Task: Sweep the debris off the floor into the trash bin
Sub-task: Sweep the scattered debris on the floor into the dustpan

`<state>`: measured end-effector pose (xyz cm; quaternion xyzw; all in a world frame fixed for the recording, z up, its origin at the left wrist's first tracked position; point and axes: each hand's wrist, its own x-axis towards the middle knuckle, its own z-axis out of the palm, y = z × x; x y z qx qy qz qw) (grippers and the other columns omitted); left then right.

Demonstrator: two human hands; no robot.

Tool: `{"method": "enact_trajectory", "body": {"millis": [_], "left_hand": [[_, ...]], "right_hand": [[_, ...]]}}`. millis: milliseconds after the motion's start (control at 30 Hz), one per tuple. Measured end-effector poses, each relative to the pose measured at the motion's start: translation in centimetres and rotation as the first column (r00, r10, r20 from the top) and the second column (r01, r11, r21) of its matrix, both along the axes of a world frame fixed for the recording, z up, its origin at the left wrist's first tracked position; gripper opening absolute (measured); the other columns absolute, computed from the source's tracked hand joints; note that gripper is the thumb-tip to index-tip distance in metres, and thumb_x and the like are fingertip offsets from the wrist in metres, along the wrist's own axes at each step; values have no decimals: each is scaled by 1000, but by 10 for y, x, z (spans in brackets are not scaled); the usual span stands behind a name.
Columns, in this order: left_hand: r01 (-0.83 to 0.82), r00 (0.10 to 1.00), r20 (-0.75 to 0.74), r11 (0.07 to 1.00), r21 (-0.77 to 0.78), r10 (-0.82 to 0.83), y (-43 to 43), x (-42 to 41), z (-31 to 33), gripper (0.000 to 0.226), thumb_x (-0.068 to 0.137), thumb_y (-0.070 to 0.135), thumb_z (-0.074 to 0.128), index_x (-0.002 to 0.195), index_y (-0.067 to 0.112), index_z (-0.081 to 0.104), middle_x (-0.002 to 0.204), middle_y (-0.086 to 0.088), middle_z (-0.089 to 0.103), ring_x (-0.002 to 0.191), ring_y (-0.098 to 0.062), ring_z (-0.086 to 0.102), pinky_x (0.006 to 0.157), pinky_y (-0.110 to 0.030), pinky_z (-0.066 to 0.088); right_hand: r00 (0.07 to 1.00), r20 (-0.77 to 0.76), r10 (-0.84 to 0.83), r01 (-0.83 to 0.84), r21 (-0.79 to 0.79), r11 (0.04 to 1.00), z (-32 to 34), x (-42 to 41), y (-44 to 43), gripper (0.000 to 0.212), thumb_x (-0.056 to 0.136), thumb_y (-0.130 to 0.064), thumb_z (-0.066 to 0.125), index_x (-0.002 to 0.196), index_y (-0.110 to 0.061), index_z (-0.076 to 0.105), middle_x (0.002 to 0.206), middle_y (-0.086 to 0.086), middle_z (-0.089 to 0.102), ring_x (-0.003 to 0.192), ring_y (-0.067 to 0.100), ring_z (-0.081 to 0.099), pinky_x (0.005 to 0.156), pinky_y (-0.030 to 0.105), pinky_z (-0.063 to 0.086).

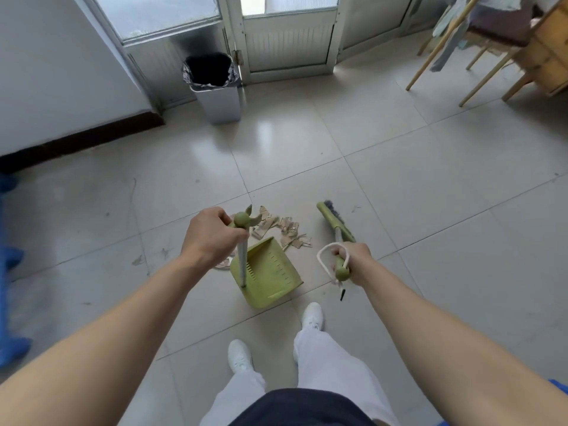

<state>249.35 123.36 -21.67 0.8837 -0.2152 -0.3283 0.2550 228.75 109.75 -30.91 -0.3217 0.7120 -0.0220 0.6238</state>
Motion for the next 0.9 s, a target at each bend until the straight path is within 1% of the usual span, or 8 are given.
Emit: {"method": "enact_trajectory", "body": {"millis": [200,300,367,433,567,667,800,900], "left_hand": [[-24,1000,-8,1000,-8,24,57,21,-2,27,70,16,77,67,12,51,68,-5,55,58,-20,49,49,-27,40],[-31,999,5,999,-8,31,85,34,-3,27,69,17,78,66,13,51,68,-3,55,61,-19,48,54,-31,40],[-25,1000,13,1000,-3,25,103,43,-3,27,69,16,77,66,14,51,66,-2,53,60,-16,46,51,-27,34],[-25,1000,9,1000,3,25,118,53,-2,26,70,14,77,66,12,51,65,-1,52,57,-14,44,49,-26,31],[-40,999,-26,999,4,40,144,71,-5,23,69,12,76,69,10,53,67,-4,54,57,-17,46,50,-26,35],[-32,999,-25,999,8,32,162,81,-9,23,68,13,76,68,10,53,68,-5,56,60,-19,48,52,-27,37],[-52,998,-23,999,6,52,189,92,-12,26,67,13,76,65,12,50,67,-3,55,61,-20,47,52,-27,35],[-96,995,-25,995,8,96,209,102,-14,25,68,13,76,66,11,51,66,-3,54,60,-20,47,53,-28,37]], "right_hand": [[997,36,72,-75,67,995,-24,46,53,21,86,6,48,71,-6,56,62,9,47,49,22,45,35,16,43],[991,84,108,-117,111,987,-30,70,105,16,82,8,50,72,-3,56,58,11,47,47,22,46,39,18,41],[992,113,65,-77,108,991,-28,76,127,13,83,9,48,82,-1,56,59,13,48,44,23,46,41,22,39],[993,119,-8,-3,93,996,-24,74,142,12,81,10,48,81,1,58,58,14,48,33,21,45,36,19,37],[983,132,-129,118,86,989,-17,71,177,14,80,9,47,80,2,59,51,10,47,27,18,42,33,17,37],[980,95,-177,173,47,984,-9,80,185,20,84,8,48,71,-3,59,60,12,51,33,19,46,39,21,41],[973,78,-217,217,12,976,-11,96,183,16,84,9,47,77,-2,55,69,14,48,53,24,47,49,31,45],[972,100,-214,207,74,976,-19,119,207,20,83,11,42,72,-3,51,65,13,43,52,25,44,40,25,46]]}}
